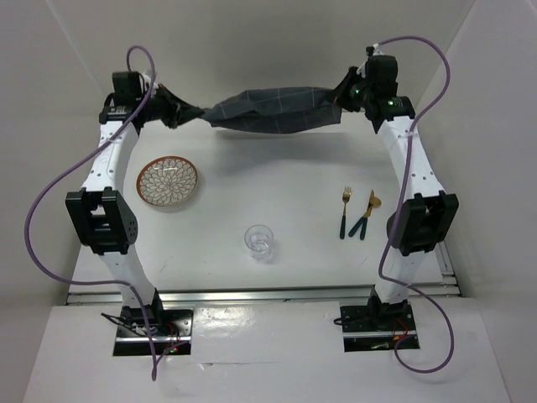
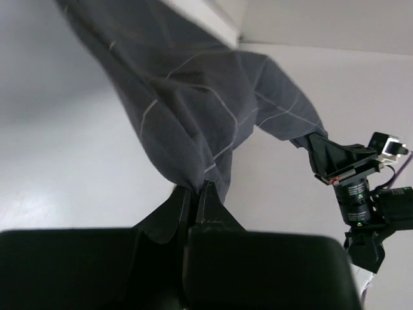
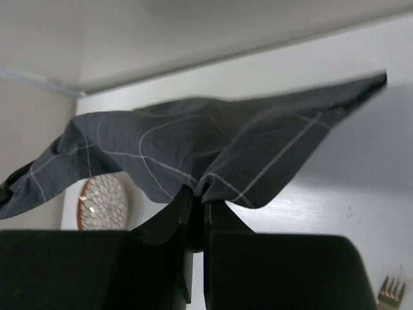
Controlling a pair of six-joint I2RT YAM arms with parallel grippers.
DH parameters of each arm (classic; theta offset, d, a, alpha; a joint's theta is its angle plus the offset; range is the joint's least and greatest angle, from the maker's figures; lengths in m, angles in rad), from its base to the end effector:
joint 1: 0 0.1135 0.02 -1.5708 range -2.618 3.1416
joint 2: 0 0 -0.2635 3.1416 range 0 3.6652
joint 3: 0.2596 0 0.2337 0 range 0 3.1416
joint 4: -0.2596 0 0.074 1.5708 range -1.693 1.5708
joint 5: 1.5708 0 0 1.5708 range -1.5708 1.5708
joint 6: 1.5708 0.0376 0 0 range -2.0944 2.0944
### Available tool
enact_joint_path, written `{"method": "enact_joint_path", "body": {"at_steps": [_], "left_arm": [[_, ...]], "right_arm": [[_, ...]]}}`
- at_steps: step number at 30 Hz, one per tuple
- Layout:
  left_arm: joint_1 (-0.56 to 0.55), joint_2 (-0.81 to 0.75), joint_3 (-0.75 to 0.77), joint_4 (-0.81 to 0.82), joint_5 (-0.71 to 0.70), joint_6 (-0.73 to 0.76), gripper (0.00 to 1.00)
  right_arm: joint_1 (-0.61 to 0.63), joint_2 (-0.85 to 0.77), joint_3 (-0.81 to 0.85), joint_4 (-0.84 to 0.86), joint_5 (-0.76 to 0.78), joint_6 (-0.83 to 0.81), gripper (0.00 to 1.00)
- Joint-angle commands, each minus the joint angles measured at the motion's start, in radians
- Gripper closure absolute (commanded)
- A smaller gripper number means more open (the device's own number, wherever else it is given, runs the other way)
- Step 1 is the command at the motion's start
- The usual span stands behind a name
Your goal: Set the dinner table for one person
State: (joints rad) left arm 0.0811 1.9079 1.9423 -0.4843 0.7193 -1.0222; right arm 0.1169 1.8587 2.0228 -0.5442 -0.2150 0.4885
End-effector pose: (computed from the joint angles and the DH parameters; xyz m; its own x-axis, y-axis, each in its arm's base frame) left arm 0.4236 0.0096 0.3854 -0.6786 -0.6991 -0.2251 -0.0932 0.3860 -0.9178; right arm 0.4069 0.0559 0.4212 -0.4712 0.4063 -0.7829 -0.1014 0.8567 0.5057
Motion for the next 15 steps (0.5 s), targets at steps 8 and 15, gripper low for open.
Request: {"method": "enact_joint_path", "body": {"at_steps": [8,15], "left_arm": [[-0.061,-0.205,-0.422,-0.204,-0.176,0.198,0.19],[-0.08,-0.242,-0.398,-0.347,-0.305,0.309,0.0]], "right_arm": [[0.029,-0.2,-0.637,0.118,-0.058,0.01,0.47],[0.038,-0.371,-0.806,-0.018,-0.018,-0.022,0.03]]}}
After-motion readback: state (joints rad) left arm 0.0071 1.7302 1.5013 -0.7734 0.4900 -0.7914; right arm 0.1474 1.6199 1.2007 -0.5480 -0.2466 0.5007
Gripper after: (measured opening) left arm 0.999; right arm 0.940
